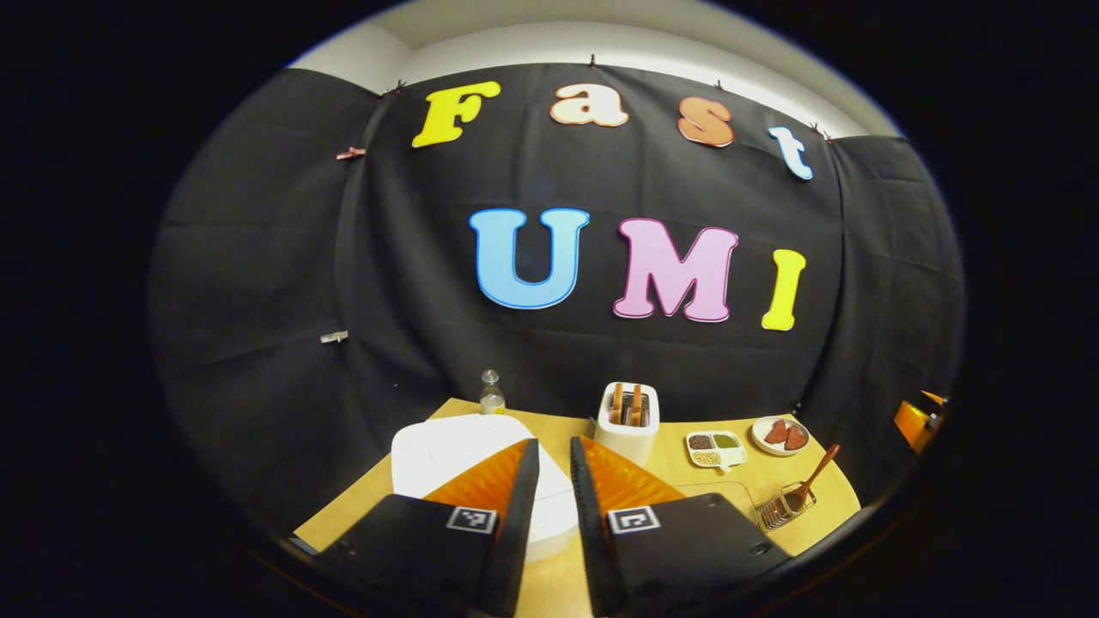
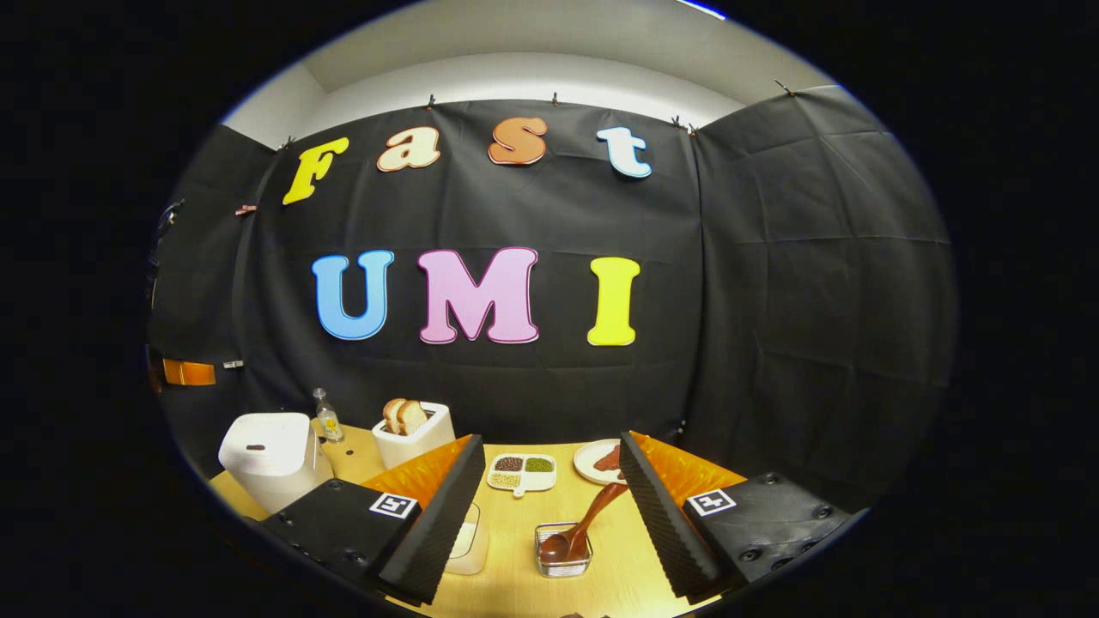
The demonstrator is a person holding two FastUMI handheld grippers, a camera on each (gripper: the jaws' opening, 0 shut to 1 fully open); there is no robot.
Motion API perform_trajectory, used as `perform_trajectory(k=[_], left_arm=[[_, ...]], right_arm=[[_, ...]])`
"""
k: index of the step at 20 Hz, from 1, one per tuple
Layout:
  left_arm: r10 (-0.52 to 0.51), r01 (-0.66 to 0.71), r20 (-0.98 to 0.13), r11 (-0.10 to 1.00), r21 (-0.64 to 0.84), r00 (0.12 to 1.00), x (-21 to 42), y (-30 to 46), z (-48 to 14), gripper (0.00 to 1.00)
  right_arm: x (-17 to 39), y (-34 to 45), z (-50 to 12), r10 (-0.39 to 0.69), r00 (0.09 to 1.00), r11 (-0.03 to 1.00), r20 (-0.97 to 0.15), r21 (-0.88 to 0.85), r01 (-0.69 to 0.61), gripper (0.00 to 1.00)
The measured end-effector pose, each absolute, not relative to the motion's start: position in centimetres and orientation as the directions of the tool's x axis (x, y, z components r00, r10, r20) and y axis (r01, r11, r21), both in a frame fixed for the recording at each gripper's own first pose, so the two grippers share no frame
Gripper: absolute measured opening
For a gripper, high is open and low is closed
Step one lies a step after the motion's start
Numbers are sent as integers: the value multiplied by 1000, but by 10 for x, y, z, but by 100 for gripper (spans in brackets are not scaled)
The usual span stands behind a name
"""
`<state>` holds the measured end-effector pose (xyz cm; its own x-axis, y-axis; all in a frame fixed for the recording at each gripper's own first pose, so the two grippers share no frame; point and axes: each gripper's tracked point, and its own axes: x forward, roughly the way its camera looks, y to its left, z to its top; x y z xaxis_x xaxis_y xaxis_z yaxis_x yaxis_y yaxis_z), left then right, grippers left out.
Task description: Close the left gripper, press the button to open the rice cooker; take a wooden spoon from the chopstick holder with the right hand, scoop a spoonful of rice and pour it into the rice cooker, then put the wooden spoon back into the chopstick holder.
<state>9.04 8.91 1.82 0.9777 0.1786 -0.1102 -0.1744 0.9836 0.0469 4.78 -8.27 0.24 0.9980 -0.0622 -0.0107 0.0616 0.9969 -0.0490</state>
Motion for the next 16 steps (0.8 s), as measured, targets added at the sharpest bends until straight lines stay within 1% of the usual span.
perform_trajectory(k=[1, 2, 3, 4, 5, 7, 8, 9, 12, 16], left_arm=[[186, -183, -122, 982, 36, 975, 94, 99, 15, 25], [204, -201, -141, 979, 33, 969, 100, 110, 10, 16], [208, -205, -164, 978, 35, 964, 103, 119, 4, 10], [212, -208, -173, 977, 38, 962, 108, 126, 0, 8], [198, -194, -168, 980, 39, 966, 115, 129, 0, 8], [115, -114, -187, 993, 18, 976, 129, 124, -7, 8], [97, -96, -194, 995, 10, 976, 139, 126, -12, 7], [91, -90, -205, 996, 12, 974, 147, 130, -17, 8], [118, -107, -252, 993, 57, 961, 168, 150, -35, 7], [121, -130, -330, 992, -5, 936, 184, 164, -69, 6]], right_arm=[[46, -88, -1, -68, 997, 996, -19, -53, 67, 98], [44, -92, -5, -77, 997, 995, -30, -58, 75, 96], [42, -98, -10, -86, 995, 995, -42, -62, 84, 98], [40, -103, -14, -97, 994, 994, -54, -62, 93, 98], [39, -107, -16, -107, 992, 993, -65, -59, 103, 98], [36, -115, -21, -126, 989, 991, -78, -45, 123, 98], [36, -117, -22, -134, 988, 991, -80, -36, 131, 98], [35, -118, -24, -138, 987, 990, -84, -26, 136, 98], [31, -124, -30, -155, 983, 988, -100, -21, 153, 98], [23, -131, -44, -166, 977, 986, -134, -19, 165, 98]])
